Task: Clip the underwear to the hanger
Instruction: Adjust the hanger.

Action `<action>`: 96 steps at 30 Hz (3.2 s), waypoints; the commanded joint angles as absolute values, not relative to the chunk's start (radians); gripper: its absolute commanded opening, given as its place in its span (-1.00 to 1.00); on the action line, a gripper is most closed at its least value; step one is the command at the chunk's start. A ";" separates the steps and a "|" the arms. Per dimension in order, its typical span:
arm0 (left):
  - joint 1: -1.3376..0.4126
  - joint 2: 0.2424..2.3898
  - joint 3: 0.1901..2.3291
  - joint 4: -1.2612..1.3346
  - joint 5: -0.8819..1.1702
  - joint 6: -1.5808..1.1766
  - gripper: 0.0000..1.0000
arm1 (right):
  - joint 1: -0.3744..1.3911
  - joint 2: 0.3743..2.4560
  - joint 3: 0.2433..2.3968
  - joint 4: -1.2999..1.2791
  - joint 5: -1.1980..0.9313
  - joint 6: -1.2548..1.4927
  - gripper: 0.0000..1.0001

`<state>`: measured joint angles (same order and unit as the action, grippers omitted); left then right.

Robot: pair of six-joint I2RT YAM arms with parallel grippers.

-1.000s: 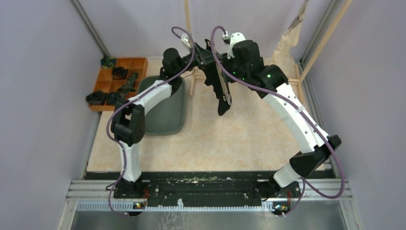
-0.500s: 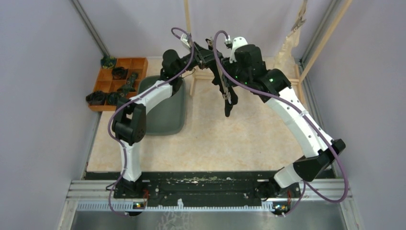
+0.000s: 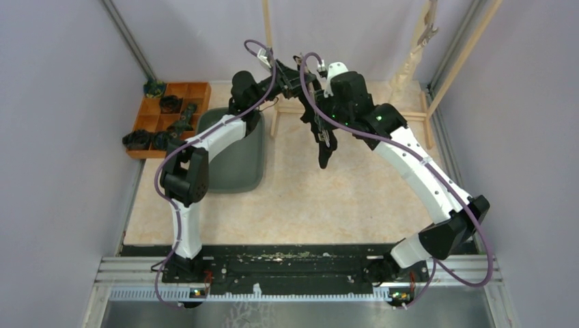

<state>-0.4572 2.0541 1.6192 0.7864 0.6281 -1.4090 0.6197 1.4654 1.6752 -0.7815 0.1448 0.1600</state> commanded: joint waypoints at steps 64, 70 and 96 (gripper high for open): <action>-0.440 1.802 1.322 1.011 0.609 -1.555 0.53 | 0.626 1.631 1.832 -0.865 0.265 0.121 -1.00; -0.443 1.787 1.278 1.060 0.624 -1.596 0.53 | 0.625 1.689 1.864 -0.858 0.259 0.124 -1.00; -0.457 1.796 1.270 1.041 0.648 -1.584 0.54 | 0.612 1.742 1.921 -0.852 0.222 0.133 -1.00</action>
<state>-0.4488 1.8008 1.2278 1.0286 0.6342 -1.5993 0.6170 1.7515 1.8668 -0.9192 0.2264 0.1265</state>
